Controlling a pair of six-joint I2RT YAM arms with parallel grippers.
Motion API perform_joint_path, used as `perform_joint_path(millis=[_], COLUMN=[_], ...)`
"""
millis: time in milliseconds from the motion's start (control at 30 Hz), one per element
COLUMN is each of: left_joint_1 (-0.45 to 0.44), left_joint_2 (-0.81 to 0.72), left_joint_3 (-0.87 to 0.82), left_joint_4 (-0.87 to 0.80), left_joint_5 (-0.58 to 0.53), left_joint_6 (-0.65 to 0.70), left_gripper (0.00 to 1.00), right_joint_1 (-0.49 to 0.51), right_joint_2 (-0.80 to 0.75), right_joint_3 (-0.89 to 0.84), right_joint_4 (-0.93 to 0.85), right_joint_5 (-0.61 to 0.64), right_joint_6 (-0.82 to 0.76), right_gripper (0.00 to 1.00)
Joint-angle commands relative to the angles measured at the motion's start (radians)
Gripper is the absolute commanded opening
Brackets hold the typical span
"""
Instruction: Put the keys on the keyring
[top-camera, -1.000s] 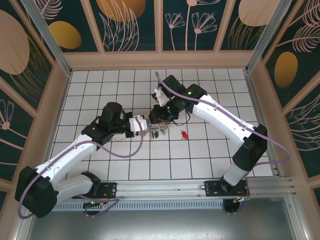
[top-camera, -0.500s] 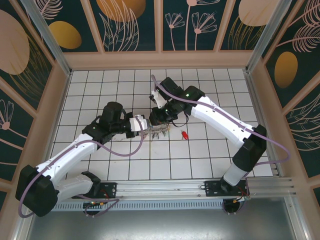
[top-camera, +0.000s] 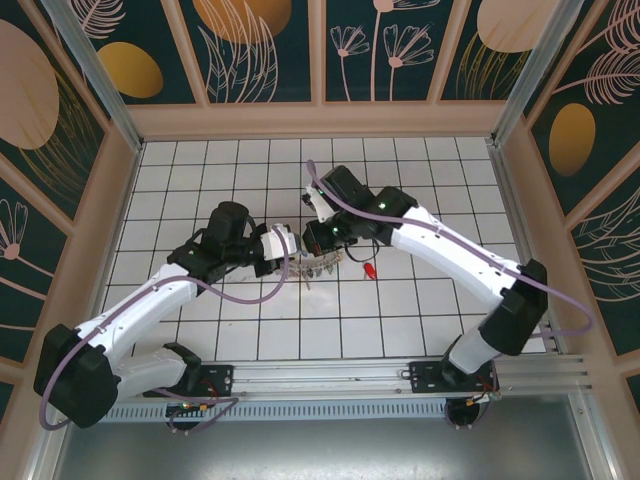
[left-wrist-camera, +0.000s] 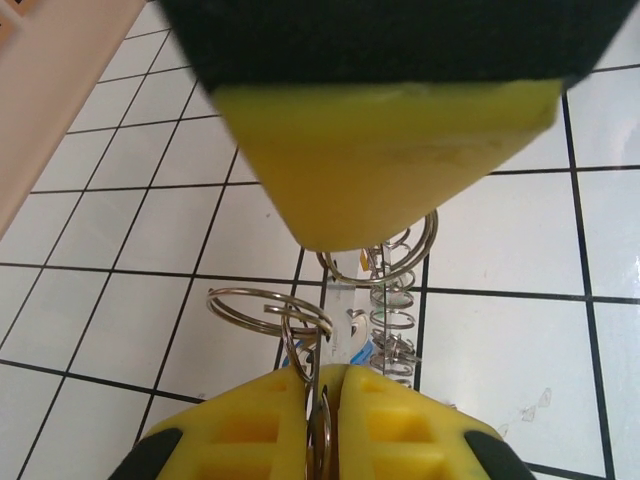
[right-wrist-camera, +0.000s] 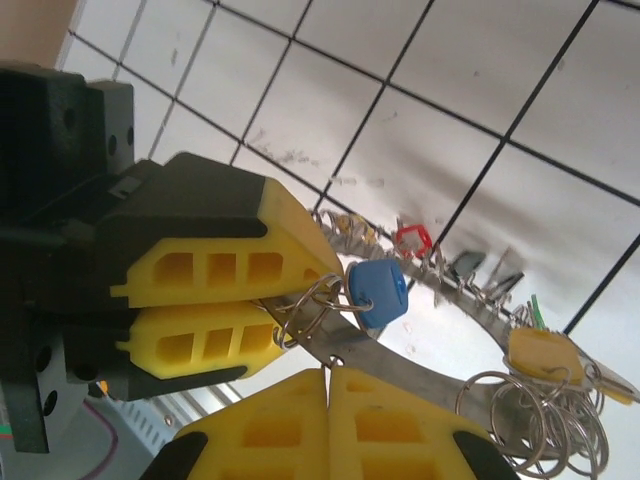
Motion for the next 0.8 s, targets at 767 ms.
perform_joint_path(millis=[767], left_joint_1=[-0.002], left_joint_2=[-0.019], left_joint_3=[-0.026], left_joint_4=[0.278], left_joint_5=[0.070], left_joint_6=[-0.540], left_gripper=[0.00], right_joint_1=[-0.015], right_joint_2=[-0.389], right_joint_3=[-0.489], right_joint_4=[0.759], right_joint_5=[0.124], right_joint_6=[0.087], right_gripper=[0.00])
